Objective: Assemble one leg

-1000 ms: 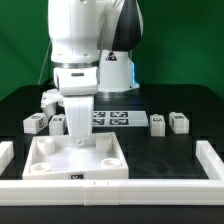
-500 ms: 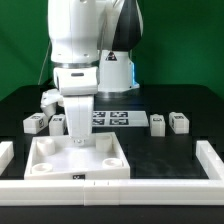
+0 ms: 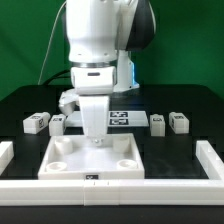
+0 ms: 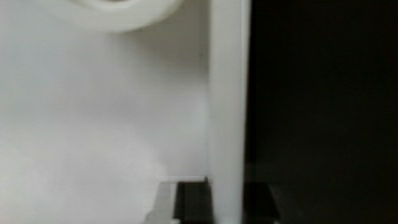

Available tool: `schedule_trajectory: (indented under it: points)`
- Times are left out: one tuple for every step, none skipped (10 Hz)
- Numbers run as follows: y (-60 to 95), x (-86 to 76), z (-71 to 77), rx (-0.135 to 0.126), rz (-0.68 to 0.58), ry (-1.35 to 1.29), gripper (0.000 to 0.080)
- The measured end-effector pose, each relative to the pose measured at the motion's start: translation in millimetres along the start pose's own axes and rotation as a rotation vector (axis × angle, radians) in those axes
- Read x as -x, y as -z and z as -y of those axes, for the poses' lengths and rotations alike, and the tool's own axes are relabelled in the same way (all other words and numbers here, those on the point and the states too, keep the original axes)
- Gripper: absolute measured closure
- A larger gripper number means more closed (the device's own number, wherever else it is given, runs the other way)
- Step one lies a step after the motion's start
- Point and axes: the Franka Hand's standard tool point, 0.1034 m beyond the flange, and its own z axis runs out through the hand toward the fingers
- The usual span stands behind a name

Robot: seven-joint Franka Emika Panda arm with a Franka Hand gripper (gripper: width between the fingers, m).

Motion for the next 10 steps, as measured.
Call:
schedule_trajectory:
  points:
    - [0.5,-15.9,-2.4,-0.003,-0.005,-0.023,0.0742]
    - [1.1,-33.2,-5.2,-0.010,-0.010,-0.029,0.0742]
    - [3.6,-47.2,-9.4,-0.025,-0.010,-0.055,0.0742]
    - [5.4,-60.6,-15.2,-0.020,-0.015,-0.063,0.0742]
    - [4.9,-70.3,-18.1,-0.019,-0.017,-0.070,0.0742]
    - [4.8,-80.7,-21.7,-0.025,-0.016,-0.086,0.0742]
    - [3.8,-89.1,-22.7,-0.037,-0.014,-0.077,0.0742]
    - [3.6,-91.2,-22.9,-0.050,-0.010,-0.072,0.0742]
    - [2.7,-91.6,-23.0,-0.062,-0.007,-0.071,0.0742]
    - [2.8,-91.5,-23.0,-0.064,-0.007,-0.071,0.0742]
